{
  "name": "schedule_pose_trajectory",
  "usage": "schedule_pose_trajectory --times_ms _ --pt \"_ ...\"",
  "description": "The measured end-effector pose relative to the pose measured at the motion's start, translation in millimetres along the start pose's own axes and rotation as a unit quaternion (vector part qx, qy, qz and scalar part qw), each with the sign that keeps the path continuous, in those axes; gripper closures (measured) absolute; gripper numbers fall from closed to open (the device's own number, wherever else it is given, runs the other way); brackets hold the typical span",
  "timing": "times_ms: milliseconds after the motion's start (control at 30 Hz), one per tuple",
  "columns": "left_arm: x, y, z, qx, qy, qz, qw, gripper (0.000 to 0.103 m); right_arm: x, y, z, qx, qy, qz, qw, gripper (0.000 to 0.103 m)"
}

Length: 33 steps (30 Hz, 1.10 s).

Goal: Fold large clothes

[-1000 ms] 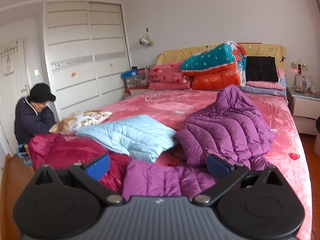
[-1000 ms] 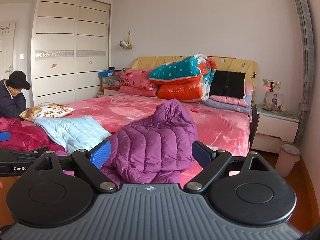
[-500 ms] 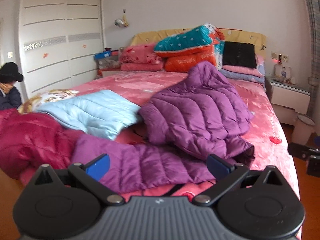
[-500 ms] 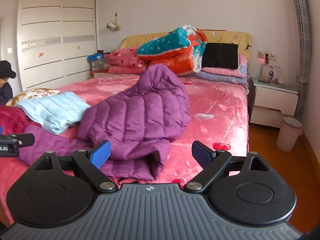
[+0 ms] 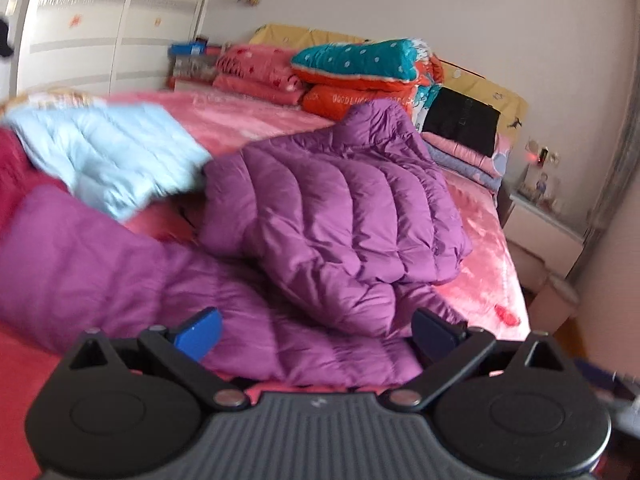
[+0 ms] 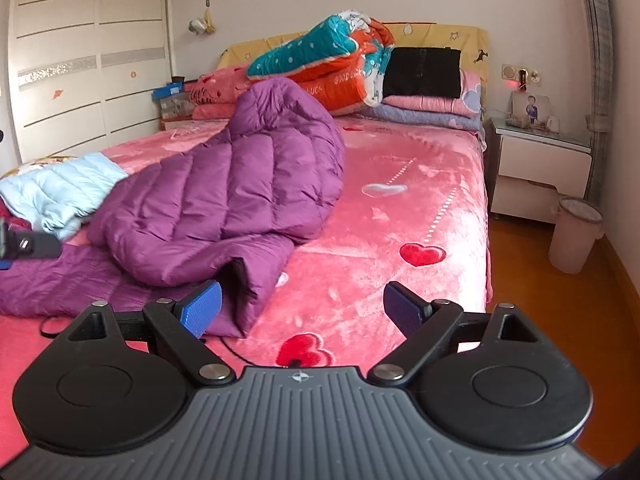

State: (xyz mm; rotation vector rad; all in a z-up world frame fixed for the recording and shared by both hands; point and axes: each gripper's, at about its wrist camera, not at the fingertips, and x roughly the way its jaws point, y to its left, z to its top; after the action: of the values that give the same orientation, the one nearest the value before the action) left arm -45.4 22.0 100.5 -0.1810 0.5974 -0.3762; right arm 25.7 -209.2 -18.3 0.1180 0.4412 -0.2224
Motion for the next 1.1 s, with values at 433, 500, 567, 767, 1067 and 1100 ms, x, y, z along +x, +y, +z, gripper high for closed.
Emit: schedule_pose_trajectory --times_ms 433,500,567,767,1067,1100 --pt "93 0 12 -0.134 0.024 0.007 0.9907 0.006 18 -6 0 -0.036 0.0 0.041 0.999 0.0" --pt "101 2 14 -0.149 0.021 0.002 0.9886 0.006 23 -10 1 -0.029 0.003 0.047 0.998 0.0" --pt "109 1 18 -0.157 0.017 0.001 0.9875 0.006 27 -11 2 -0.022 0.008 0.049 0.999 0.0" --pt "128 0 25 -0.181 0.022 0.005 0.9832 0.016 32 -18 5 0.01 0.017 0.067 0.998 0.0" --pt "138 -3 29 -0.175 0.03 0.019 0.9839 0.041 40 -24 6 0.029 0.031 0.069 0.997 0.0" --pt "138 -3 28 -0.168 0.031 0.024 0.9851 0.042 41 -25 6 0.031 0.032 0.069 0.997 0.0"
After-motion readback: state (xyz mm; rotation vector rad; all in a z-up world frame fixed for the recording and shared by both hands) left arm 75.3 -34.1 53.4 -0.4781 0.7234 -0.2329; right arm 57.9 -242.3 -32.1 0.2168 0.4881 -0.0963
